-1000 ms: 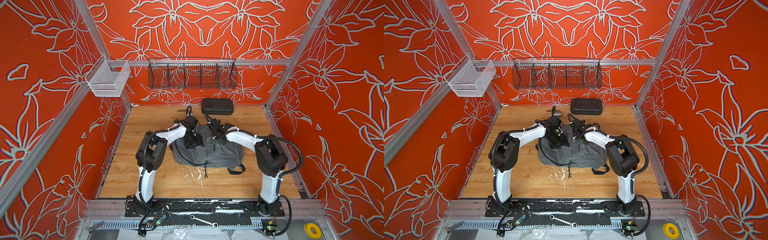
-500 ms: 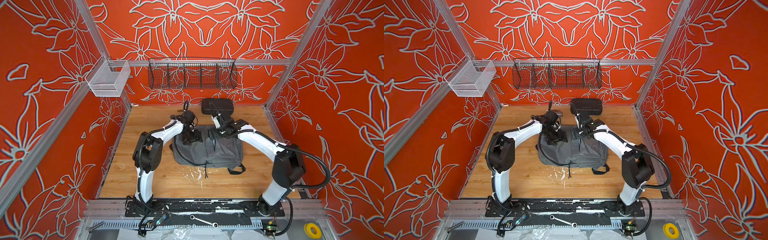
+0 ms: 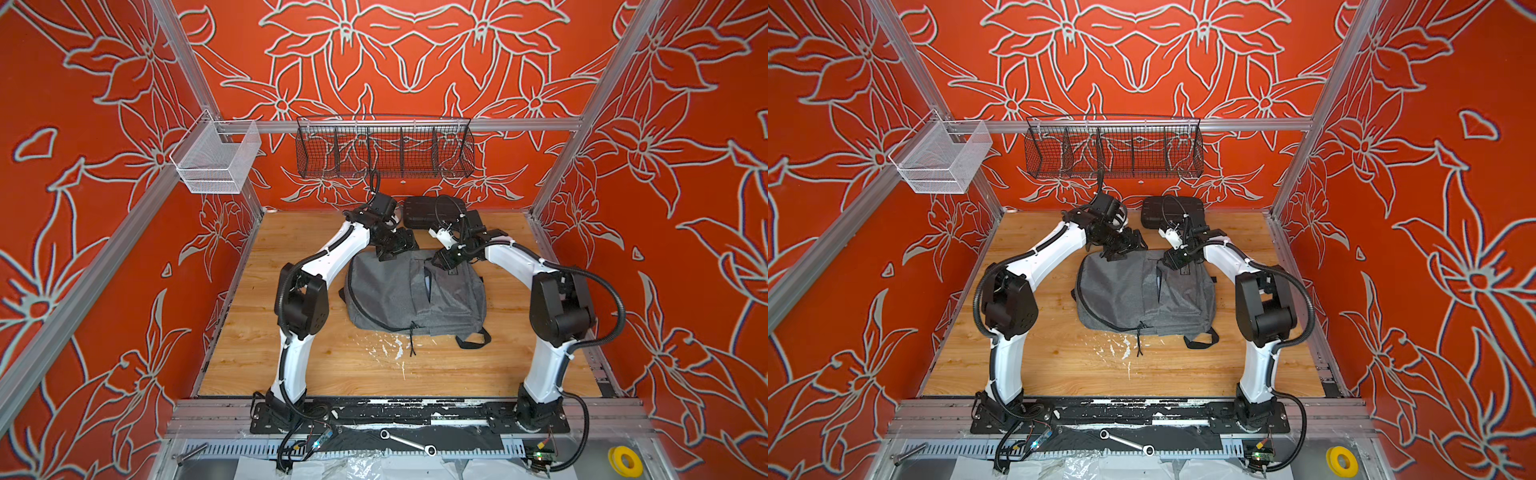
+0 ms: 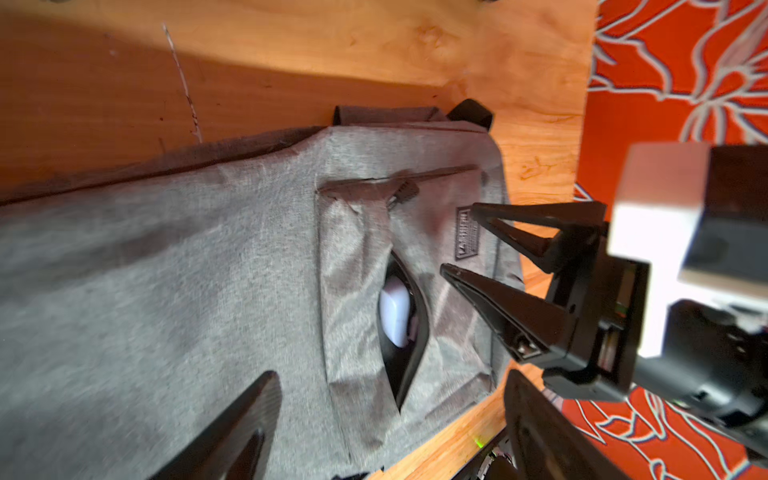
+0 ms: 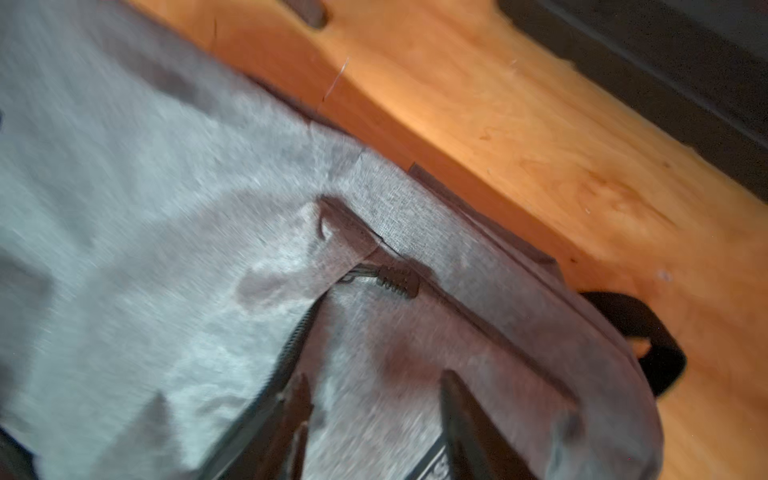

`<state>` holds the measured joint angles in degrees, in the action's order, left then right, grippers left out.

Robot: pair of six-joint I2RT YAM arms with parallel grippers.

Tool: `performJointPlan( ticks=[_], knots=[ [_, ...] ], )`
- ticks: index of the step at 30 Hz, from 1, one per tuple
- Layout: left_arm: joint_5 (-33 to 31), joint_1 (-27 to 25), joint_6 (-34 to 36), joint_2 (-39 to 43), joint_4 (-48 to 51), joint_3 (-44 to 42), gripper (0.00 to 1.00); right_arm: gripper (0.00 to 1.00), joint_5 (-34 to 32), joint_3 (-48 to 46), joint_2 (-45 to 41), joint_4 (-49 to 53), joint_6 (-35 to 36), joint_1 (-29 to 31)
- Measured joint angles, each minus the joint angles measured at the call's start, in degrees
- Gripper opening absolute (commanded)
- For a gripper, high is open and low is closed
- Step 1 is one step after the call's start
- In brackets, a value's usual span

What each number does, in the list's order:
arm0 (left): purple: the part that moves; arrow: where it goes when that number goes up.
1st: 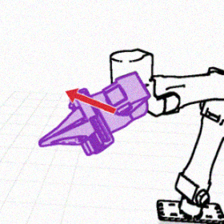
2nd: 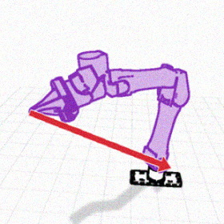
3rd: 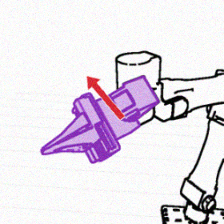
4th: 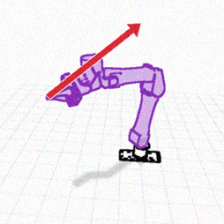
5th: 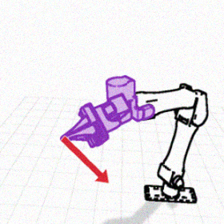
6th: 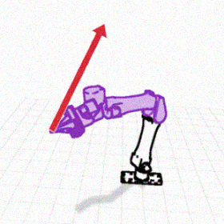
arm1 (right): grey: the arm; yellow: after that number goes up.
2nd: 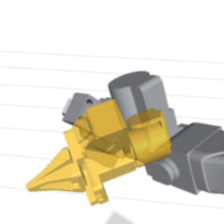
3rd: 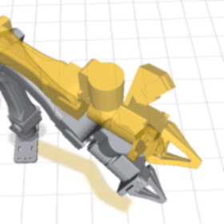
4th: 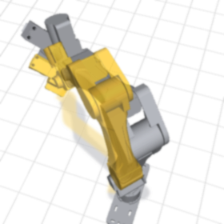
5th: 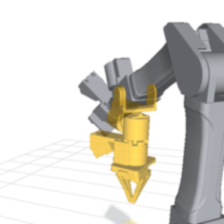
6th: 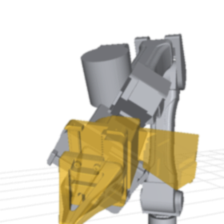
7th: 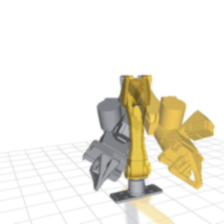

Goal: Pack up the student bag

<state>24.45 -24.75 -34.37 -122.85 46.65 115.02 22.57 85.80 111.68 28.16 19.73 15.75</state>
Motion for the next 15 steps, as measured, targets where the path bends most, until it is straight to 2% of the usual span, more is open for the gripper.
performJointPlan(
  ticks=[7, 11, 15],
  knots=[
    [0.2, 0.0, -4.4, -6.9, 1.9, 5.8, 0.84, 0.41, 0.0, 6.1, 7.0, 0.2, 10.7, 0.1],
    [0.5, 0.0, -6.8, -9.2, 2.5, 9.2, 0.84, 0.35, 0.5, 7.5, 9.2, 0.5, 16.0, 0.1],
    [1.2, 0.2, -8.6, -9.9, 2.6, 9.7, 0.83, 0.23, 0.9, 8.0, 10.5, 1.7, 20.2, 0.1]
  ],
)
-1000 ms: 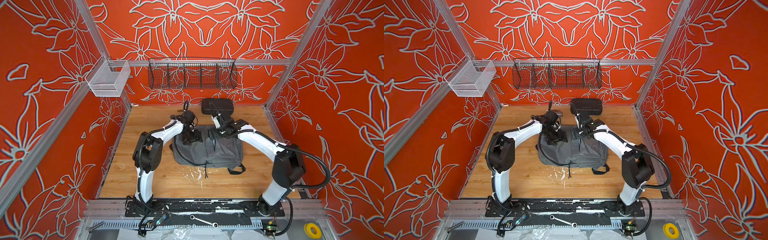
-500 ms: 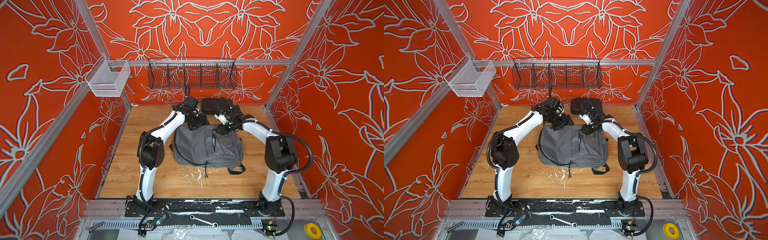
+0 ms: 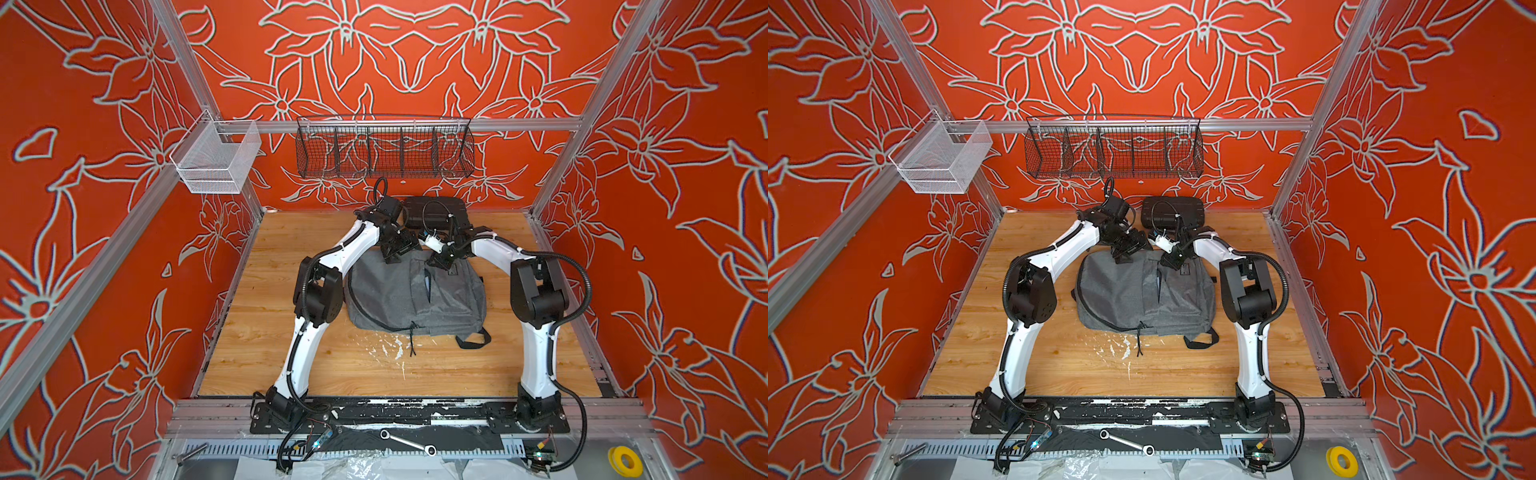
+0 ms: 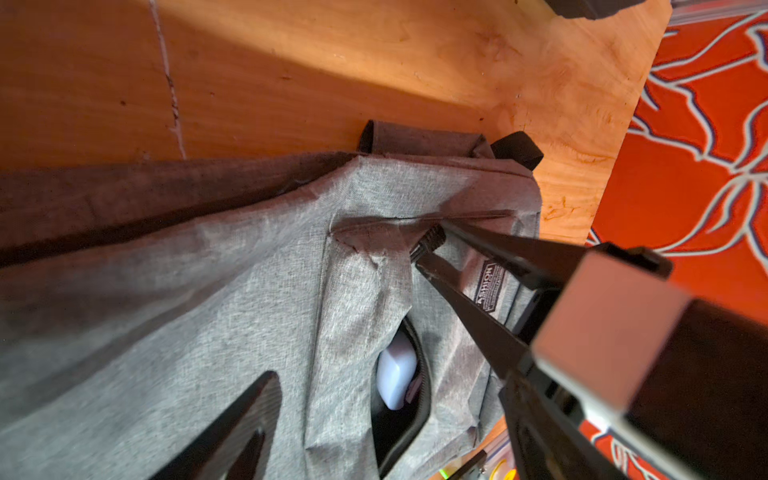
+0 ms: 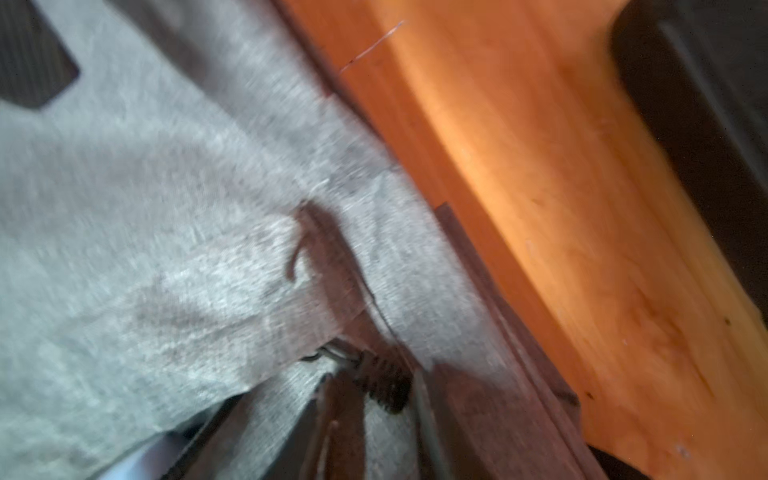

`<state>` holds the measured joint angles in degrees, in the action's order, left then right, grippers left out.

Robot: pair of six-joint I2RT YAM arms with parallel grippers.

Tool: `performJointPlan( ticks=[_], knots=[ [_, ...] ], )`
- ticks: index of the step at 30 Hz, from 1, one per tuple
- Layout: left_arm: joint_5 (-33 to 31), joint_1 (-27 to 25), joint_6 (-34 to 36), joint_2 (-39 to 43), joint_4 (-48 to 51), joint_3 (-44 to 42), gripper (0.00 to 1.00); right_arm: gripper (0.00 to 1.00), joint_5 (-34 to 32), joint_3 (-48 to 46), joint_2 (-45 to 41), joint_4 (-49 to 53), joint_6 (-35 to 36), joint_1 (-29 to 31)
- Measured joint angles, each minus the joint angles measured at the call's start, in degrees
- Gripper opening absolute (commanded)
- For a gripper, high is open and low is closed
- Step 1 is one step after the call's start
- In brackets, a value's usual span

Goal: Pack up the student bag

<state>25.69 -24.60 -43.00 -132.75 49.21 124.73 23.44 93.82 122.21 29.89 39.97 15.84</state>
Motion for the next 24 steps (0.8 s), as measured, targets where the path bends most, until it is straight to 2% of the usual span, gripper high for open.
performJointPlan(
  ticks=[3, 5, 9, 13, 19, 24],
  knots=[
    [0.1, 0.1, -0.5, -0.2, 0.1, 0.0, 0.83, 0.07, 0.2, 1.6, 1.2, 1.2, 1.9, 0.0],
    [0.1, 0.3, -0.5, -0.4, 0.2, 0.2, 0.83, 0.00, 0.3, 1.8, 1.3, 1.4, 2.7, 0.0],
    [-0.2, 0.5, 0.0, -0.7, 1.1, 0.5, 0.83, 0.00, 0.4, 0.1, 0.1, 0.3, 3.3, 0.0],
    [-0.6, 0.5, -0.4, -0.7, 1.5, 0.5, 0.83, 0.00, 1.9, -5.7, -5.3, -1.4, 4.2, -0.3],
    [-0.7, 0.6, -5.7, -1.0, -0.8, 0.4, 0.84, 0.00, 6.2, -12.7, -13.7, -5.7, 5.0, 0.1],
    [-0.3, 0.7, -9.8, -4.7, -2.2, 2.5, 0.83, 0.00, 7.5, -15.5, -15.2, -8.2, 6.4, 0.9]
  ],
)
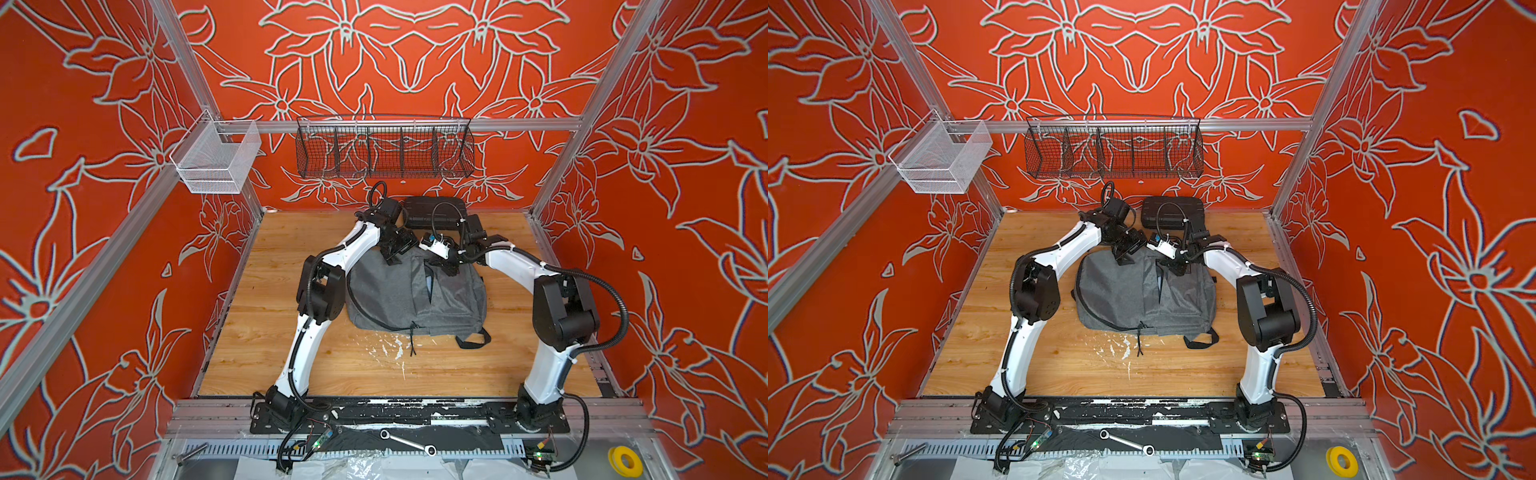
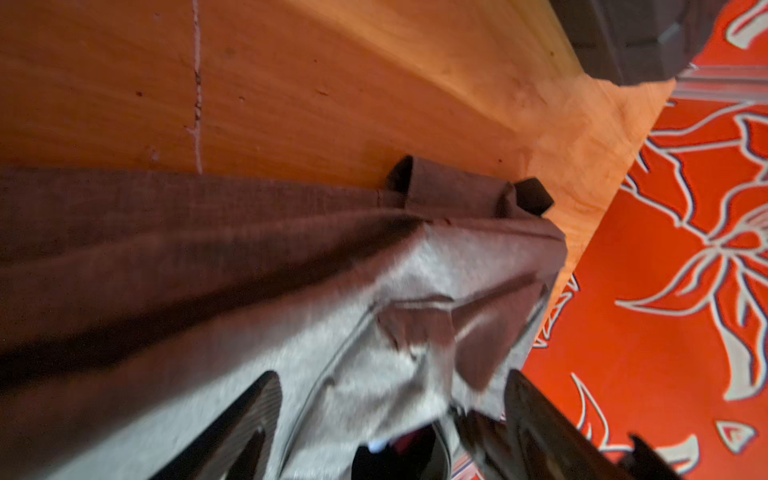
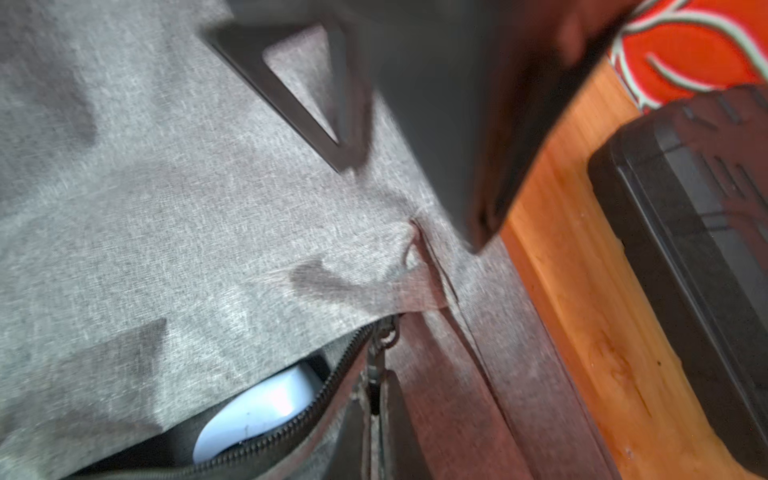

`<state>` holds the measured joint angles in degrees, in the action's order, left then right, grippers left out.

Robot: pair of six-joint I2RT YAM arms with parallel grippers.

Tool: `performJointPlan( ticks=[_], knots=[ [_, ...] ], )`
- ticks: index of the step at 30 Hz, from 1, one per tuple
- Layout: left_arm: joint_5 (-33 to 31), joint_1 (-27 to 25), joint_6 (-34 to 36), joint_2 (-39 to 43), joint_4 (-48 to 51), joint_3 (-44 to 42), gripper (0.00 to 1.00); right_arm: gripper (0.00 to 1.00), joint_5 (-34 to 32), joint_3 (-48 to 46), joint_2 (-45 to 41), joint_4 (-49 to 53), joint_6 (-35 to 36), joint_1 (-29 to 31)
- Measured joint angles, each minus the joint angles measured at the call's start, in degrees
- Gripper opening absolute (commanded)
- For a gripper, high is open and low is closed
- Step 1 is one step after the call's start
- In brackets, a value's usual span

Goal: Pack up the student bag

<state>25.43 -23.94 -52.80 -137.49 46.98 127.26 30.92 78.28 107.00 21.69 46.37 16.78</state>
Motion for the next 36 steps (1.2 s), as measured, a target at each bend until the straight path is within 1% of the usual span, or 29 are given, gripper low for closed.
performJointPlan(
  ticks=[4, 7, 13, 17, 19, 23, 27, 30, 33, 35, 36],
  knots=[
    [-0.1, 0.0, 0.2, -2.1, 0.3, 0.9, 0.83, 0.00, 0.3, -2.5, -0.7, -1.4, 1.9, 1.6],
    [-0.7, 0.0, 4.2, -2.1, 1.6, 2.0, 0.82, 0.00, 0.5, -3.3, -1.4, -1.8, 3.3, 2.4],
    [-3.9, 0.1, 20.4, -1.6, 5.7, 9.0, 0.82, 0.00, 1.4, -3.5, -2.4, -1.8, 4.8, 3.2],
    [-4.2, 0.1, 31.4, -1.5, 9.2, 12.8, 0.82, 0.00, 1.5, -3.5, -2.4, -1.8, 5.6, 4.2],
    [-4.9, 0.1, 36.5, -2.0, 11.9, 15.0, 0.84, 0.00, 1.5, -3.5, -2.5, -1.8, 6.0, 4.7],
    [-8.0, 0.1, 44.2, -4.3, 15.8, 18.3, 0.89, 0.00, 1.5, -3.5, -2.6, -1.6, 6.7, 5.7],
    [-11.5, 0.1, 49.2, -6.9, 19.1, 18.3, 0.93, 0.00, 1.4, -3.5, -2.8, -0.8, 7.6, 6.7],
    [-13.9, 0.1, 51.6, -9.1, 20.9, 18.2, 0.93, 0.00, 1.3, -3.5, -3.0, -0.2, 8.2, 7.3],
    [-14.7, 0.3, 53.6, -10.2, 22.3, 18.1, 0.90, 0.00, 1.0, -3.5, -3.0, 0.4, 8.6, 7.5],
    [-14.8, 0.3, 54.9, -10.3, 23.1, 17.8, 0.87, 0.00, 1.0, -3.5, -3.0, 0.9, 8.7, 7.5],
    [-14.6, 0.4, 55.5, -10.3, 23.2, 17.4, 0.83, 0.00, 0.9, -3.5, -3.0, 1.1, 8.8, 7.5]
  ],
)
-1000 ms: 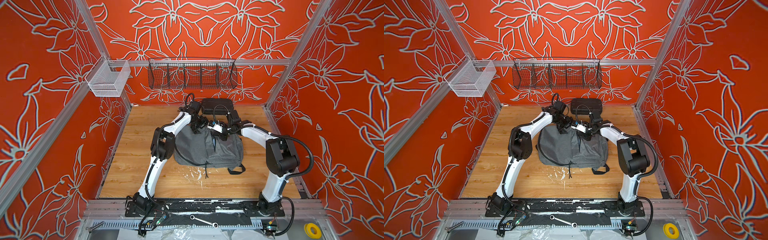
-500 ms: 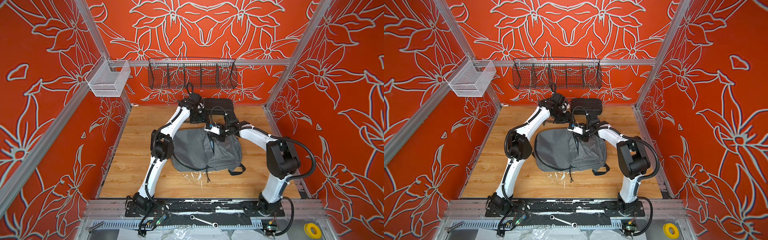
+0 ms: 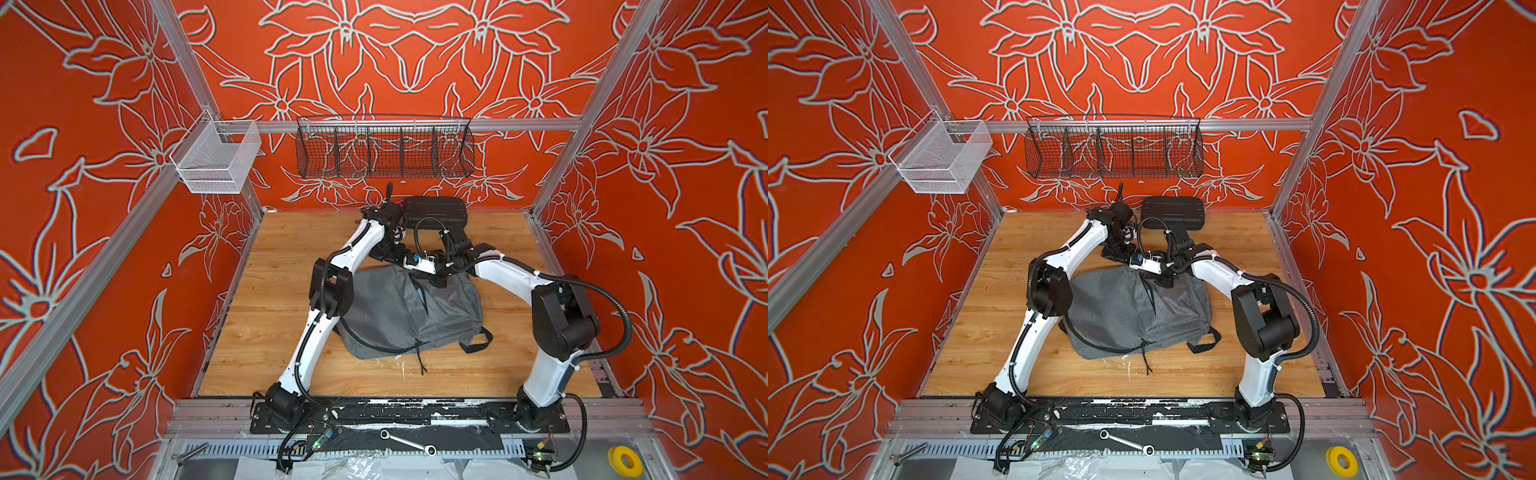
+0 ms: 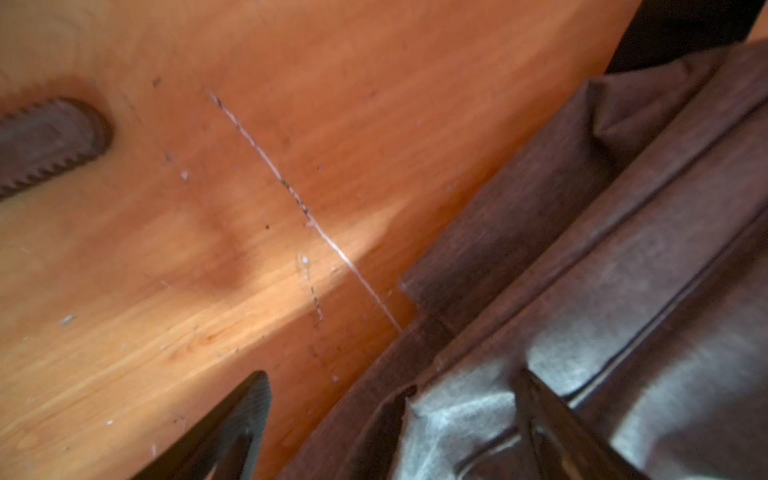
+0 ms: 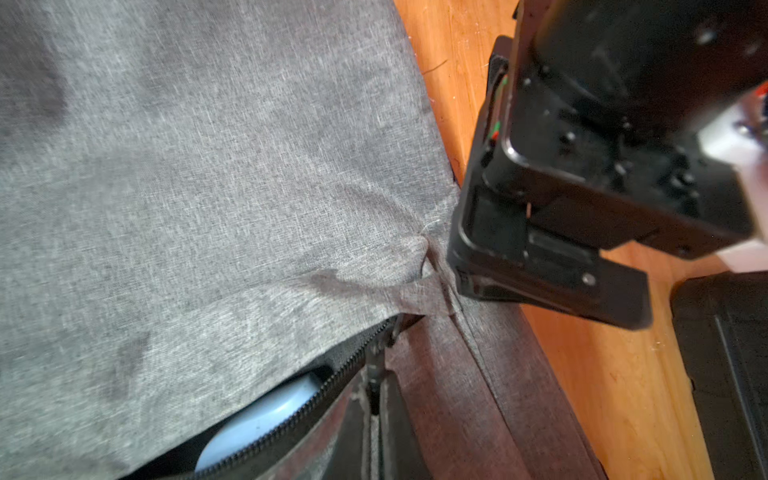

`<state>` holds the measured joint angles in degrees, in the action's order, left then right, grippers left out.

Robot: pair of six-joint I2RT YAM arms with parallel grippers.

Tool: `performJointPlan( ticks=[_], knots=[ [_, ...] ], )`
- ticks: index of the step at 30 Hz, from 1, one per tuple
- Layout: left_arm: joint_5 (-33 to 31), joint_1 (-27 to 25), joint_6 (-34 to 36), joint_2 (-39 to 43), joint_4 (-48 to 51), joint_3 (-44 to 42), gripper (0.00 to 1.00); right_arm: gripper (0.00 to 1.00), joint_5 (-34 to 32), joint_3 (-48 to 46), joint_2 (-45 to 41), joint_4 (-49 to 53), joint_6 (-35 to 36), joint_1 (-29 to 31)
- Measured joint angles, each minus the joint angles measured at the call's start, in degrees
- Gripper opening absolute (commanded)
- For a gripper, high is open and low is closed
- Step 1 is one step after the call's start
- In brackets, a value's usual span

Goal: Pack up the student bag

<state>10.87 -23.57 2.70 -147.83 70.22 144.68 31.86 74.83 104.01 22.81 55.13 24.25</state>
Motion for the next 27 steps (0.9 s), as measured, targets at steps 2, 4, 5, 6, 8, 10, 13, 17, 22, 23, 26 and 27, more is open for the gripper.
performJointPlan(
  ticks=[2, 4, 5, 6, 8, 10, 13, 17, 22, 23, 26, 27],
  knots=[
    [1.5, 0.2, 0.8, 0.0, -0.1, -1.0, 0.78, 0.00, -0.2, 0.0, 0.0, 0.5, 0.0, 0.0],
    [4.0, 0.5, 1.0, 0.0, 0.1, -2.2, 0.78, 0.00, -0.8, 0.0, 0.0, 1.0, 0.0, 0.0],
    [5.3, 0.8, 1.0, 0.0, 0.3, -2.5, 0.78, 0.00, -1.0, 0.1, 0.0, 1.4, 0.0, 0.0],
    [6.6, 1.1, 0.9, 0.0, 0.5, -3.0, 0.79, 0.00, -1.2, 0.2, 0.0, 1.8, 0.0, 0.0],
    [8.9, 1.6, 0.9, 0.0, 0.3, -4.1, 0.81, 0.00, -1.6, 0.4, 0.0, 2.3, 0.0, 0.1],
    [10.6, 2.2, 1.0, 0.0, 0.3, -5.8, 0.79, 0.00, -2.2, 0.4, 0.0, 2.5, 0.0, 0.3],
    [12.5, 2.9, 1.9, 0.1, 1.8, -6.7, 0.52, 0.00, -2.8, 0.5, 0.0, 2.8, -0.1, 0.3],
    [14.2, 3.2, 2.4, -0.1, 4.2, -6.9, 0.13, 0.00, -3.6, 1.4, 0.6, 3.6, -0.3, 0.6],
    [16.0, 4.0, 2.2, -0.6, 7.5, -4.2, 0.00, 0.00, -4.1, 2.3, 0.6, 5.1, -0.3, 1.2],
    [16.0, 4.1, 2.0, -0.6, 7.6, -4.0, 0.00, 0.00, -4.2, 2.6, 0.6, 5.7, -0.2, 1.3],
    [16.1, 4.7, 1.3, -0.5, 7.6, -3.8, 0.00, 0.00, -5.4, 4.5, 0.6, 9.1, 0.4, 2.3],
    [16.3, 5.0, 0.8, -0.5, 7.7, -3.8, 0.00, 0.00, -6.1, 5.2, 0.6, 10.5, 0.5, 2.8]
  ],
)
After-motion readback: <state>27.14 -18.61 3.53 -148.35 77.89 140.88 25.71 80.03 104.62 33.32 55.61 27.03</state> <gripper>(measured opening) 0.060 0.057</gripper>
